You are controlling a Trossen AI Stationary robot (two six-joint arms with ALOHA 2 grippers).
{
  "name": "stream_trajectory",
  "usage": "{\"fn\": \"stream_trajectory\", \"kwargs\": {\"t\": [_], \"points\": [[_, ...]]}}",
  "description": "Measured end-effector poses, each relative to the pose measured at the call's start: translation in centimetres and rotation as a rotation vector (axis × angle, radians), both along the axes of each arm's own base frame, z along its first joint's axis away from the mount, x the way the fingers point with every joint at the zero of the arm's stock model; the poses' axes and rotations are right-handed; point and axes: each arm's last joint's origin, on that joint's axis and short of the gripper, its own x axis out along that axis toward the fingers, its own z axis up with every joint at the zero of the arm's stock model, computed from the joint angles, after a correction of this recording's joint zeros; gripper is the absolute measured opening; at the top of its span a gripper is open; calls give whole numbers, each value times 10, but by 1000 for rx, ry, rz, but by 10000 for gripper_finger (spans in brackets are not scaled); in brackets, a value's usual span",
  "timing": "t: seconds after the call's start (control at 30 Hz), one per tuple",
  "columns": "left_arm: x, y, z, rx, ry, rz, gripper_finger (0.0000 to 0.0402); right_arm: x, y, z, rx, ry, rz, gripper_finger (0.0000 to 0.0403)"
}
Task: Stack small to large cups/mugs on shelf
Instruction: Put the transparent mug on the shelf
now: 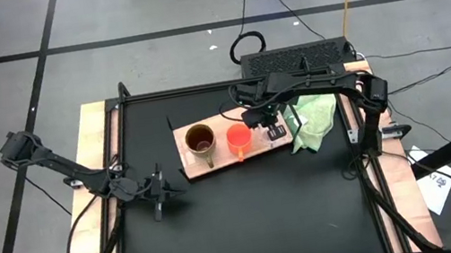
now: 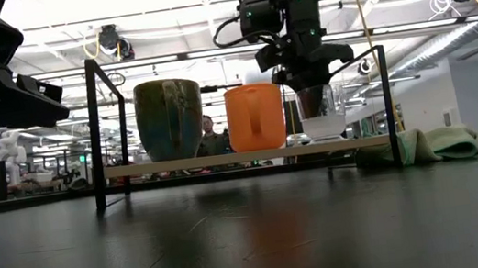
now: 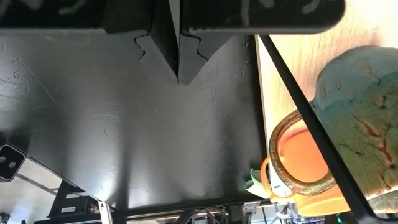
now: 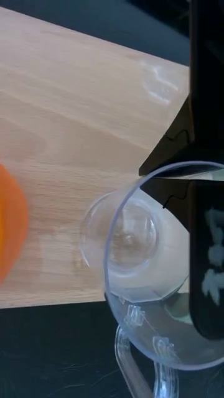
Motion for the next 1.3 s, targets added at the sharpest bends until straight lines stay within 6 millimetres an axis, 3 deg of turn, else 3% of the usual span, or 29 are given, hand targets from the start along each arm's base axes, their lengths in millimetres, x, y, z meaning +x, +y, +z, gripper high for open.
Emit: {"fn": "stream_trajectory", "kwargs": {"t": [0.87,1.3], "points": [[0,0,0,-5,2,2,10,-1,-9,-1,-22,-5,97,2],[0,0,0,-6,2,1,10,-4,-9,5,-38,-24,68,75]]}}
